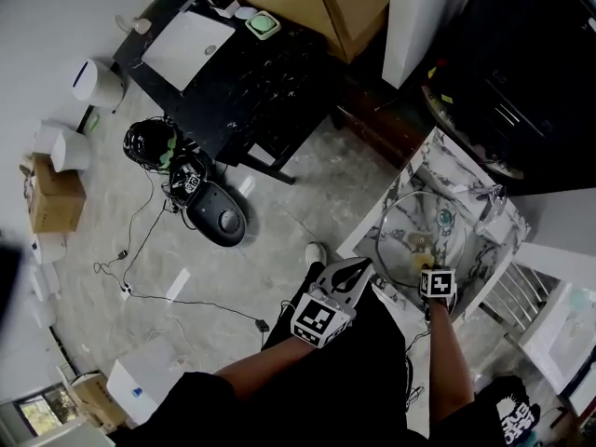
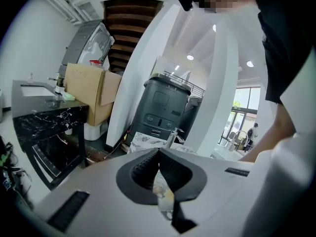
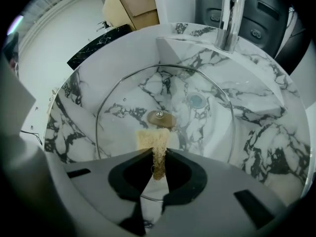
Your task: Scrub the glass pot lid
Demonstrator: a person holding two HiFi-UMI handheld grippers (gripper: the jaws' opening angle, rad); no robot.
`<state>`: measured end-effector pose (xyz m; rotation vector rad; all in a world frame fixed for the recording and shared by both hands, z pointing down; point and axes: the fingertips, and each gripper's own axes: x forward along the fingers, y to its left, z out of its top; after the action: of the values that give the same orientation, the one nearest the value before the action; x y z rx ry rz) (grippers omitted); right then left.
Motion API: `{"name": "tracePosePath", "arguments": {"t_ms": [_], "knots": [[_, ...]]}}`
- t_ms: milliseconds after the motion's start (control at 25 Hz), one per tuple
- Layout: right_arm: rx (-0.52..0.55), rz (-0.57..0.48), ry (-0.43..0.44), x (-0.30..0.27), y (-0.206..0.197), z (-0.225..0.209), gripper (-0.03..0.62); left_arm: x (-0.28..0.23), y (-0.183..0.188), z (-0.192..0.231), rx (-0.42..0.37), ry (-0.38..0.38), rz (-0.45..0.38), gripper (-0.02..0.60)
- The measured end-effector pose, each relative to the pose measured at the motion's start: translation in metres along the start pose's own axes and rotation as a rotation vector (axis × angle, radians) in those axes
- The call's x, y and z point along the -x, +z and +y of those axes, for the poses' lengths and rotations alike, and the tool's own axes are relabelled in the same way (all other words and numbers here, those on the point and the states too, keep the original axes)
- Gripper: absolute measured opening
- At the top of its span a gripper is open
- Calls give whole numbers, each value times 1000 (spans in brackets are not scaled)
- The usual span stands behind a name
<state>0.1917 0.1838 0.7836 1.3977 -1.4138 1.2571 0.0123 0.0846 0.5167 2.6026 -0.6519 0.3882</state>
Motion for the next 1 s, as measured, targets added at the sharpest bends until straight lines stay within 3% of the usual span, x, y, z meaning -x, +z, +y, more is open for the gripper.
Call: {"name": "tracePosePath", "arguments": {"t_ms": [440, 1000], "knots": [[81, 43, 69, -7, 14, 34, 63, 8, 1, 8, 19, 8, -23, 17], [175, 47, 167, -16, 46, 83, 63, 15, 7, 23, 42, 80, -45, 17]]}}
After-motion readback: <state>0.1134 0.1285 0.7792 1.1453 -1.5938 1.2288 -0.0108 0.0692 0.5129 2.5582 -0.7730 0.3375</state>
